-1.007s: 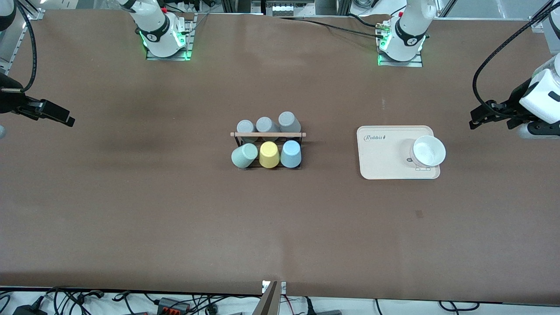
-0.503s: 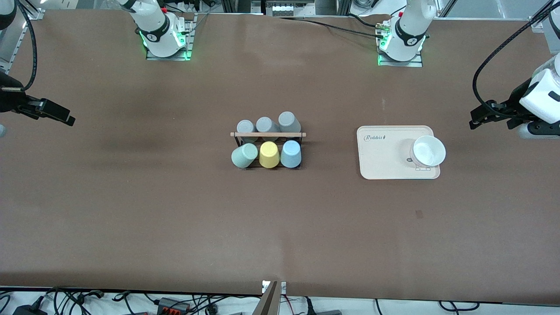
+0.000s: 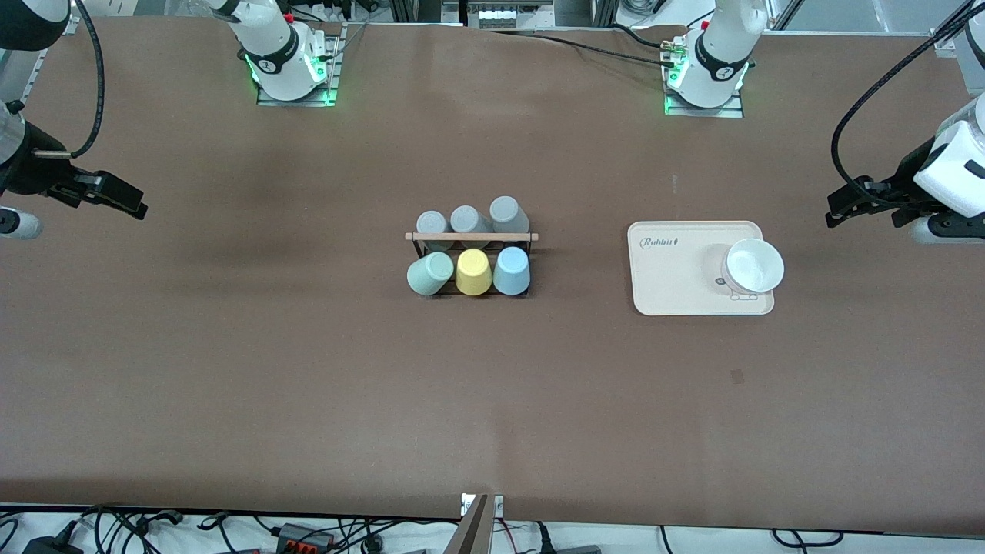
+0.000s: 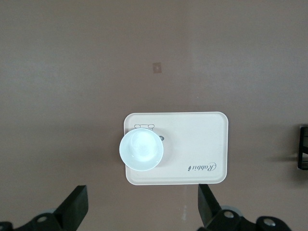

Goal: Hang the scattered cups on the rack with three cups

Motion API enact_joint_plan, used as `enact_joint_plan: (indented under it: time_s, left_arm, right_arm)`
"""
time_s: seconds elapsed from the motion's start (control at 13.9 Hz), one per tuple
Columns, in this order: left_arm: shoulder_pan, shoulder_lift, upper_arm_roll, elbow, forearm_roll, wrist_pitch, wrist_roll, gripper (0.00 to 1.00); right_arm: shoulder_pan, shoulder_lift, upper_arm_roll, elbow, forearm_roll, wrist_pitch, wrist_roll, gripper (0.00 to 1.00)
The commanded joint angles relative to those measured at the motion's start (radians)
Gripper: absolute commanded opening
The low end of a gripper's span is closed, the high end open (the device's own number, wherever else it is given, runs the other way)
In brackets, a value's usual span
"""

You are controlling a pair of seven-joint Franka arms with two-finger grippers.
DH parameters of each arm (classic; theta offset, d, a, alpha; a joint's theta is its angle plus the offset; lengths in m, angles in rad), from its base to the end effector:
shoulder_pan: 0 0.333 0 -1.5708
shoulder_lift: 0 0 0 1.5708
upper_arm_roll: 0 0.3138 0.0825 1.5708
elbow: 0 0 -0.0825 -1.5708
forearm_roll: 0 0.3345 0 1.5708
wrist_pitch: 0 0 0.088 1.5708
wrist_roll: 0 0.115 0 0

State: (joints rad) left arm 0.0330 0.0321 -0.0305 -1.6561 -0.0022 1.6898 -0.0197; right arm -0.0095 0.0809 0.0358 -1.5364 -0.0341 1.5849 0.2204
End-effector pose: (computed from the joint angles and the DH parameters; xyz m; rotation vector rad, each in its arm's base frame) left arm 0.5226 0.0013 0.5719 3.1382 0.0353 0.0025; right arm 0.5297 0.0093 0.5883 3.0919 -0.2995 -0.0439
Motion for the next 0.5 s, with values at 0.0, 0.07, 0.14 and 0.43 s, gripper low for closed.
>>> enact_joint_plan:
  time_s: [0.0, 0.07, 0.14, 0.43]
  left_arm:
    - [0.007, -0.028, -0.008, -0.027, 0.016, 0.014, 0.017, 1.00]
    - [0.007, -0.028, -0.008, -0.028, 0.016, 0.014, 0.017, 1.00]
    - [0.007, -0.028, -0.008, -0.027, 0.016, 0.014, 0.017, 1.00]
    - [0.007, -0.028, -0.008, -0.027, 0.016, 0.014, 0.017, 1.00]
  right_arm:
    - [-0.032, -0.026, -0.010, -0.030, 0.022, 0.018, -0.001, 1.00]
    - [-0.041, -0.026, -0.010, -0.031, 0.022, 0.015, -0.001, 1.00]
    - [-0.041, -0.026, -0.010, -0.030, 0.022, 0.010, -0.003, 1.00]
    - [-0.041, -0.015, -0.008, -0.015, 0.013, 0.010, -0.004, 1.00]
